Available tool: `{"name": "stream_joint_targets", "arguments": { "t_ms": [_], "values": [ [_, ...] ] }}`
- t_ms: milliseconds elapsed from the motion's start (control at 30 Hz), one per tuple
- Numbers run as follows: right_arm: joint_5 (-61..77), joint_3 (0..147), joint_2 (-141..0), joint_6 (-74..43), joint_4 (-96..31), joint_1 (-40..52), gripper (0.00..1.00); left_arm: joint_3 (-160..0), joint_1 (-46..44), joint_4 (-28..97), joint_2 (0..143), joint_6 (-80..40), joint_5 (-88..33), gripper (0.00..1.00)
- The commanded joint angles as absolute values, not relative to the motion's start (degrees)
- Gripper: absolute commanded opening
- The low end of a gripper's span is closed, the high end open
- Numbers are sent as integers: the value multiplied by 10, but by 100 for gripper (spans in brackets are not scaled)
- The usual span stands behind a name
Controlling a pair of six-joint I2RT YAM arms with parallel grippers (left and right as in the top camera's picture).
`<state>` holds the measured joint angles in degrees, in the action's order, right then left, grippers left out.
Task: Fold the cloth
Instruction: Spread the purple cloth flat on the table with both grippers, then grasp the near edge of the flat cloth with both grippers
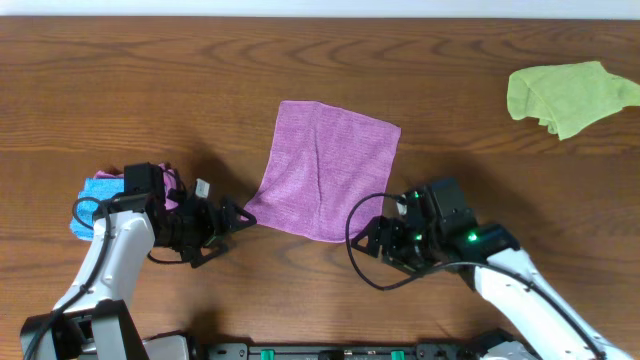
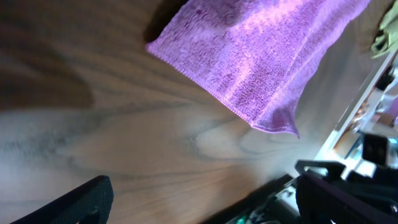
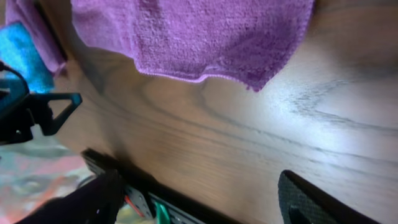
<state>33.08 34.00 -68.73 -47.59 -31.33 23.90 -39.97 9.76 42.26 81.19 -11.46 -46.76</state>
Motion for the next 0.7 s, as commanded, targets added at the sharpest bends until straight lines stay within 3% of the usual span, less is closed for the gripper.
{"name": "stream_joint_targets", "arguments": {
  "t_ms": [0, 167, 667],
  "values": [
    [363, 284, -684, -549, -248, 235, 81, -398, 101, 413, 805, -53, -474, 95],
    [349, 219, -684, -602, -114, 236, 80, -398, 101, 389, 805, -51, -475, 95],
    [248, 208, -698, -634, -57, 237, 69, -398, 101, 389, 805, -51, -474, 95]
  ]
}}
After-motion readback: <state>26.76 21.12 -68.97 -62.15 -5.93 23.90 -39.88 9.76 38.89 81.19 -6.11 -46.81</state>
